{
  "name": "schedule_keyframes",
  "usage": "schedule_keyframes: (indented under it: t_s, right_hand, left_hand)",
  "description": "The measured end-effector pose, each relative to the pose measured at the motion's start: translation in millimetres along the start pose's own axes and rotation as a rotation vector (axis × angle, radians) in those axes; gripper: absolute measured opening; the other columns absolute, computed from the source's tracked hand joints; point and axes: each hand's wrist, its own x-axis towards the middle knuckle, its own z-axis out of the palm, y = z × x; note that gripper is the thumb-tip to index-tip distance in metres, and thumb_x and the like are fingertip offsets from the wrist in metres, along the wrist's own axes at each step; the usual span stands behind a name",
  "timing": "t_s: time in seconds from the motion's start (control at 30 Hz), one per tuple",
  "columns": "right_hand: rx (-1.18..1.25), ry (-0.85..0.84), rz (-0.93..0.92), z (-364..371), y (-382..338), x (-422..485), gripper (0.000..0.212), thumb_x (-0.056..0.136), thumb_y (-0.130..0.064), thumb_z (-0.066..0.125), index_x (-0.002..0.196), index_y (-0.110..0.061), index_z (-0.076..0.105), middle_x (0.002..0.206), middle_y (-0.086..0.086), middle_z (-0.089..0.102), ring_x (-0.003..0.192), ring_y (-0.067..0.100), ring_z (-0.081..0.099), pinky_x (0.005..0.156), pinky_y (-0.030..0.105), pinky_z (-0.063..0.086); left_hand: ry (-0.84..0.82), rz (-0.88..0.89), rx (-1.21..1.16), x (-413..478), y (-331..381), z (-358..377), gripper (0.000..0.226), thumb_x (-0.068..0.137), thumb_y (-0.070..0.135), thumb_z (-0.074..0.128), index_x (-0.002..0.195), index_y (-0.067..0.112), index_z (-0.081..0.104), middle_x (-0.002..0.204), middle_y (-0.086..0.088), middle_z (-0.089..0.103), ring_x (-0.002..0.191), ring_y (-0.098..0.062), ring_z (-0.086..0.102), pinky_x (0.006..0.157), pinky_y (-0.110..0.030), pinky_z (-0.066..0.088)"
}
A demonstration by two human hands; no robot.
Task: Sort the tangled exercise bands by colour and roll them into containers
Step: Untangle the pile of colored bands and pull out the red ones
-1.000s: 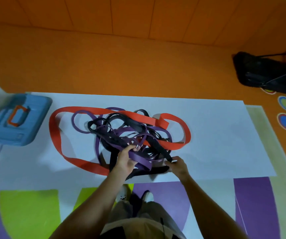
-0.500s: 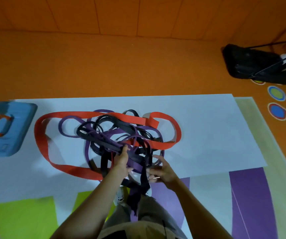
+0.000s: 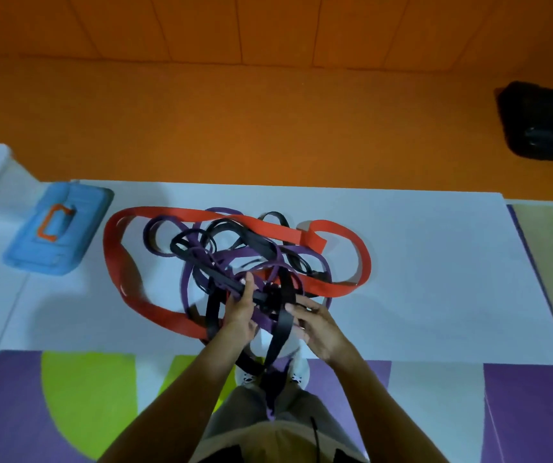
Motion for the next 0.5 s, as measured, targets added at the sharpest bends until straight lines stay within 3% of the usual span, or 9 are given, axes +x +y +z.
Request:
schedule_keyframes:
  t_s: [0.07, 0.1, 0.17, 0.23, 0.3, 0.37, 0.4, 0.43, 0.5]
  right_hand:
    - [0.170, -0.103, -0.020, 8.9, -7.3, 8.7, 0.034, 0.100, -0.001, 0.058, 0.133, -0.001, 0.067, 0.117, 0.020, 0.070, 0.100, 0.026, 0.073, 0.083, 0.030, 0.061]
    - [0.128, -0.152, -0.036, 16.8, -12.0, 11.9, 0.040, 0.101, 0.003, 0.050, 0.139, 0.001, 0.061, 0.123, 0.020, 0.070, 0.109, 0.029, 0.072, 0.088, 0.035, 0.061]
    - [-0.178, -0.188, -0.150, 32.9, -21.6, 17.5, 0.050, 0.098, 0.014, 0.043, 0.142, -0.003, 0.060, 0.127, 0.014, 0.073, 0.119, 0.030, 0.070, 0.096, 0.042, 0.060]
    - [-0.596, -0.138, -0.377, 40.1, -24.5, 24.3, 0.051, 0.094, 0.017, 0.052, 0.135, -0.008, 0.069, 0.121, 0.002, 0.074, 0.118, 0.021, 0.069, 0.104, 0.044, 0.056]
    - [-0.918, -0.039, -0.553, 34.8, -17.4, 39.3, 0.041, 0.085, -0.003, 0.072, 0.125, -0.014, 0.075, 0.119, -0.002, 0.066, 0.119, 0.023, 0.064, 0.108, 0.043, 0.050]
    - [-1.100, 0.014, -0.534, 20.7, -6.6, 51.5, 0.055, 0.072, -0.043, 0.081, 0.125, -0.031, 0.074, 0.123, -0.001, 0.057, 0.124, 0.027, 0.054, 0.111, 0.040, 0.042]
    - [-1.142, -0.025, -0.459, 14.7, -3.1, 53.1, 0.065, 0.065, -0.052, 0.082, 0.127, -0.040, 0.067, 0.128, -0.001, 0.053, 0.128, 0.024, 0.050, 0.113, 0.040, 0.040]
    - [-1.139, -0.084, -0.367, 10.3, 1.0, 54.1, 0.074, 0.063, -0.052, 0.086, 0.131, -0.045, 0.058, 0.133, -0.001, 0.052, 0.131, 0.022, 0.048, 0.113, 0.042, 0.042]
    - [-1.132, -0.206, -0.238, 6.7, 8.8, 56.4, 0.089, 0.068, -0.039, 0.093, 0.141, -0.036, 0.041, 0.135, 0.001, 0.059, 0.127, 0.021, 0.059, 0.105, 0.045, 0.052]
  left_hand:
    - [-0.045, -0.004, 0.065, -2.0, -4.8, 0.2, 0.061, 0.078, 0.073, 0.073, 0.109, 0.021, 0.070, 0.104, -0.006, 0.077, 0.086, -0.023, 0.075, 0.079, -0.037, 0.061]
    - [-0.129, -0.032, 0.038, -8.5, -3.6, 2.9, 0.060, 0.079, 0.072, 0.071, 0.106, 0.018, 0.071, 0.097, -0.008, 0.076, 0.078, -0.022, 0.073, 0.071, -0.032, 0.060]
    - [-0.254, -0.113, -0.041, -16.4, -1.0, 8.2, 0.075, 0.085, 0.079, 0.054, 0.110, 0.011, 0.072, 0.100, -0.018, 0.076, 0.085, -0.029, 0.074, 0.076, -0.037, 0.061]
    - [-0.256, -0.160, -0.064, -18.3, 6.5, 3.1, 0.094, 0.085, 0.090, 0.036, 0.124, 0.012, 0.070, 0.122, -0.024, 0.072, 0.113, -0.035, 0.069, 0.100, -0.049, 0.053]
    - [-0.298, -0.173, -0.029, -18.1, 15.7, -7.8, 0.097, 0.087, 0.090, 0.025, 0.134, 0.016, 0.066, 0.125, -0.016, 0.073, 0.115, -0.030, 0.070, 0.099, -0.047, 0.053]
    - [-0.344, -0.099, 0.086, -27.2, 21.9, -15.7, 0.079, 0.099, 0.076, 0.031, 0.136, 0.014, 0.065, 0.111, -0.008, 0.076, 0.091, -0.017, 0.076, 0.081, -0.035, 0.058]
    - [-0.374, -0.080, 0.147, -29.2, 23.1, -21.2, 0.064, 0.103, 0.064, 0.043, 0.132, 0.012, 0.068, 0.103, -0.007, 0.076, 0.081, -0.016, 0.076, 0.073, -0.031, 0.058]
    - [-0.422, -0.059, 0.223, -31.3, 23.6, -22.6, 0.047, 0.103, 0.051, 0.058, 0.126, 0.011, 0.072, 0.100, -0.008, 0.077, 0.079, -0.018, 0.075, 0.070, -0.029, 0.059]
    - [-0.426, 0.026, 0.428, -25.3, 17.5, -27.0, 0.025, 0.092, 0.022, 0.079, 0.114, 0.011, 0.076, 0.099, -0.010, 0.080, 0.089, -0.026, 0.076, 0.084, -0.037, 0.062]
